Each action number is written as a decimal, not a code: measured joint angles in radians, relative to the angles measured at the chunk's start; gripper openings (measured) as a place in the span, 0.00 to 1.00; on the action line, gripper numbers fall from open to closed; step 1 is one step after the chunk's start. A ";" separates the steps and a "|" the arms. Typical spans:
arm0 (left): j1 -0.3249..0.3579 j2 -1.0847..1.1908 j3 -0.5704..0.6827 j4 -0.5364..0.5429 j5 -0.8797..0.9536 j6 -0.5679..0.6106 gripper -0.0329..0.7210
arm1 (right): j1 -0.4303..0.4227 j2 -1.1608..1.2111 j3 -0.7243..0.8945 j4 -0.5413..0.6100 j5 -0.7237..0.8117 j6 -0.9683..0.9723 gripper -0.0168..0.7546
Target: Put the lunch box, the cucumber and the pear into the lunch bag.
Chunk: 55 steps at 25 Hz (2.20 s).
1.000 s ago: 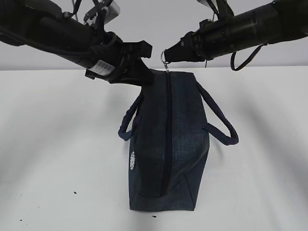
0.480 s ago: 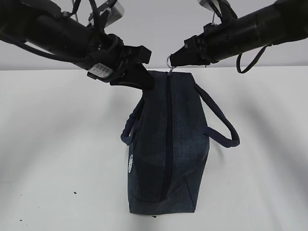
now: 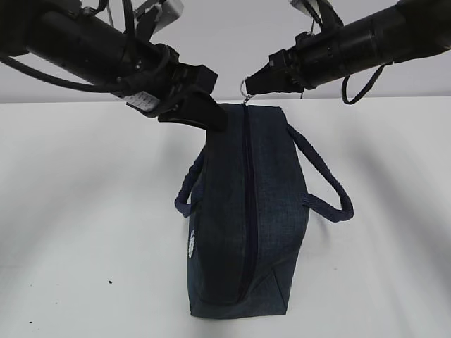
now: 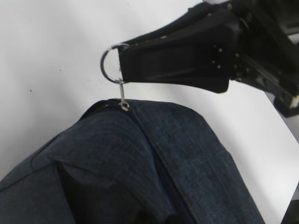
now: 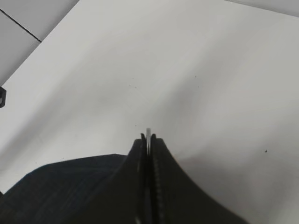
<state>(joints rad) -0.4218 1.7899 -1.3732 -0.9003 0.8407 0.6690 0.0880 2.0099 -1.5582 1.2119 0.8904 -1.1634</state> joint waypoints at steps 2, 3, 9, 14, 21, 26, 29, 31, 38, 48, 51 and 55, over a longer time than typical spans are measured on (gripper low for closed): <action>0.000 -0.002 0.000 0.001 0.006 0.011 0.07 | 0.000 0.016 -0.022 0.000 0.015 0.007 0.03; 0.000 -0.007 0.000 0.004 0.009 0.017 0.07 | 0.000 0.023 -0.034 0.000 0.019 0.011 0.03; 0.008 -0.036 0.000 0.020 0.031 0.028 0.07 | 0.000 0.066 -0.068 -0.002 0.040 0.026 0.03; 0.032 -0.059 0.002 0.024 0.050 0.040 0.07 | 0.000 0.112 -0.079 0.000 0.040 0.034 0.03; 0.038 -0.068 0.002 -0.006 0.055 0.070 0.07 | 0.000 0.158 -0.083 0.003 0.018 0.042 0.03; 0.040 -0.068 0.010 -0.012 0.043 0.074 0.07 | 0.000 0.192 -0.085 0.021 0.018 0.052 0.03; 0.040 -0.067 0.010 -0.012 0.040 0.074 0.07 | 0.000 0.198 -0.087 0.024 0.016 0.054 0.03; 0.040 -0.067 0.010 -0.012 0.039 0.075 0.07 | 0.000 0.198 -0.087 0.024 0.013 0.054 0.03; 0.040 -0.055 0.010 -0.028 0.037 0.080 0.07 | 0.000 0.199 -0.087 0.024 0.008 0.056 0.03; 0.040 -0.035 0.008 -0.026 0.018 0.084 0.11 | -0.007 0.177 -0.087 -0.001 -0.082 0.056 0.39; 0.045 -0.027 0.007 -0.019 0.007 0.085 0.21 | -0.009 0.146 -0.087 -0.024 -0.093 0.056 0.52; 0.047 -0.027 0.007 -0.018 -0.022 0.085 0.43 | -0.009 0.100 -0.087 -0.090 -0.085 0.056 0.57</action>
<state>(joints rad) -0.3744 1.7626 -1.3662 -0.9184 0.8184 0.7536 0.0789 2.1099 -1.6449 1.1217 0.8050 -1.1074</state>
